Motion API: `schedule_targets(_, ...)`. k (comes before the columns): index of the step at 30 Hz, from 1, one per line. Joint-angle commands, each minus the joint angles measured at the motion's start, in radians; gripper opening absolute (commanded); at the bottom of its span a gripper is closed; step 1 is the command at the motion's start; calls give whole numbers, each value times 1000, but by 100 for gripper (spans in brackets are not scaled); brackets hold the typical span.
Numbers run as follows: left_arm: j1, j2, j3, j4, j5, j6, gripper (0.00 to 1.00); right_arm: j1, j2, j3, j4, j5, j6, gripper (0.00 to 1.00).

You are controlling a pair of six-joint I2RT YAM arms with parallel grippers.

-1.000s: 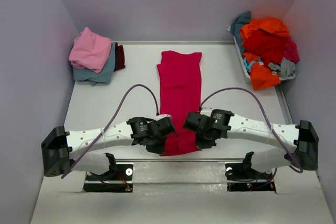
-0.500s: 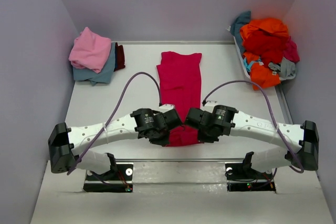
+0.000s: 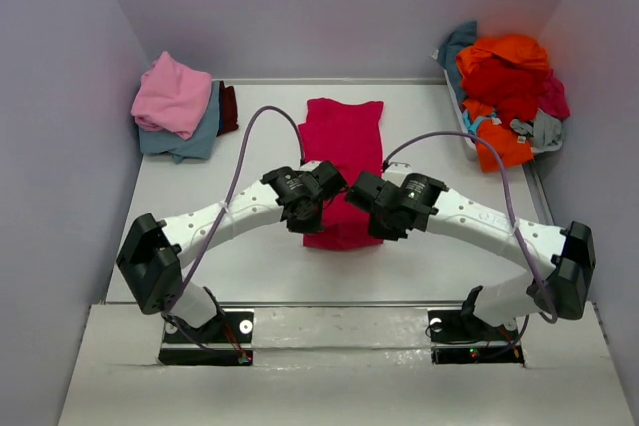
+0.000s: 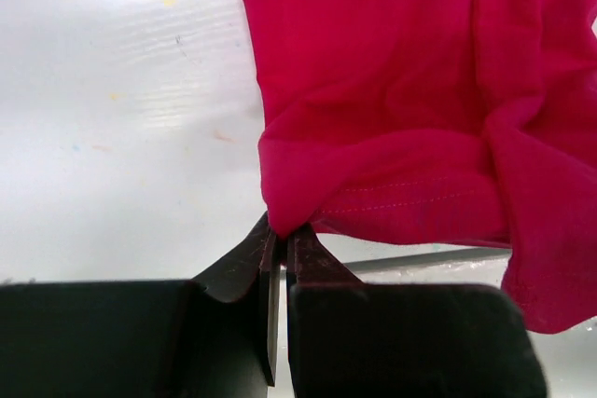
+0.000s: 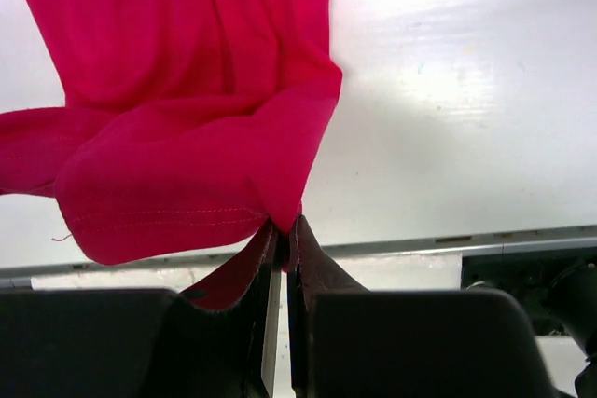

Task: Fold and stack the t-shirts
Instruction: Fold the folded rectangular tshirt in 1/3 of the way

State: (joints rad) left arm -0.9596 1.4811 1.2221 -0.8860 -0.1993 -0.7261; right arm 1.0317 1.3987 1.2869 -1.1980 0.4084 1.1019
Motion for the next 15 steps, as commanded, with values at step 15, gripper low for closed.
schedule_targets(15, 194, 260, 267, 79, -37, 214, 6, -255, 203, 179, 216, -22, -318, 8)
